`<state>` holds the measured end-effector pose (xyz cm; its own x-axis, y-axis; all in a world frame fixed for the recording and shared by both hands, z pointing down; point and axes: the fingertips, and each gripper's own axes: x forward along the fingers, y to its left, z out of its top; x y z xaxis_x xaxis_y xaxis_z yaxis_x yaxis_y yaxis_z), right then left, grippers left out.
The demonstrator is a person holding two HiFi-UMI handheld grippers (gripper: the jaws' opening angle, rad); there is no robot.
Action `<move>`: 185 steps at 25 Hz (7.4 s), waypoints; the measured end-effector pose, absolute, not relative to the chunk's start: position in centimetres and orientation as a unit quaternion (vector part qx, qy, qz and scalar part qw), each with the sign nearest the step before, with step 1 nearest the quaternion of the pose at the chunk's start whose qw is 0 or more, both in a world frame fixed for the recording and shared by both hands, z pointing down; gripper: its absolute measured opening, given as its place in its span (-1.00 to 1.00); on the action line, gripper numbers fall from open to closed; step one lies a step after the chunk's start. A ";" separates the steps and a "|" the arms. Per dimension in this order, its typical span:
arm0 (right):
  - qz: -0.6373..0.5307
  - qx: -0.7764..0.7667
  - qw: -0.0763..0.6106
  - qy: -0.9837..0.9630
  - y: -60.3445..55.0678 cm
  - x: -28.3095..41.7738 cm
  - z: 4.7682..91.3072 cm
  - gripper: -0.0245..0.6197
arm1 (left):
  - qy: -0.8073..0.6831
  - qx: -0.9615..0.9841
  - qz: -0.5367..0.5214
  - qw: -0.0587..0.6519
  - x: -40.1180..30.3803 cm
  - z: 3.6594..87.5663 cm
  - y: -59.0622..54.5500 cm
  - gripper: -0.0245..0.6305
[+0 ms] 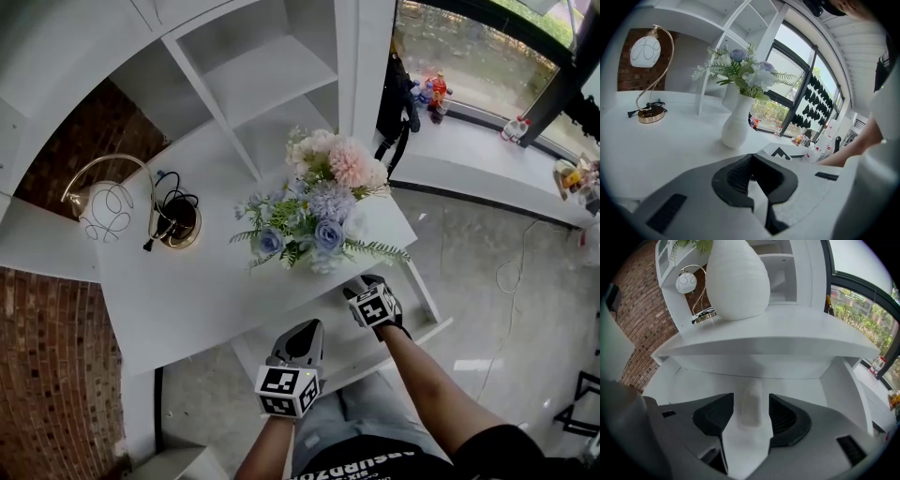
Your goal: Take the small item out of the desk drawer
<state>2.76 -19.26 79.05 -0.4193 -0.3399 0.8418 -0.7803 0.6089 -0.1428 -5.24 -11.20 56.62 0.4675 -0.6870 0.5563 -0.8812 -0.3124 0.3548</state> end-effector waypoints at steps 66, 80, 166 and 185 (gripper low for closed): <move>0.297 0.339 0.432 -0.781 -16.5 4.9 77.4 -0.50 | -0.478 0.803 0.171 0.311 -5.0 56.4 -11.4 -0.91; 0.315 0.355 0.422 -0.772 -13.8 5.8 75.1 -0.50 | -0.455 0.819 0.178 0.300 -4.4 55.0 -9.6 -0.91; 0.235 0.445 0.152 -0.851 -0.4 2.4 47.1 -0.50 | -0.416 0.868 0.137 0.234 -3.9 47.0 0.2 -0.91; 0.213 0.463 0.131 -0.850 2.3 2.1 44.3 -0.52 | -0.412 0.872 0.125 0.234 -3.6 45.9 2.8 -0.91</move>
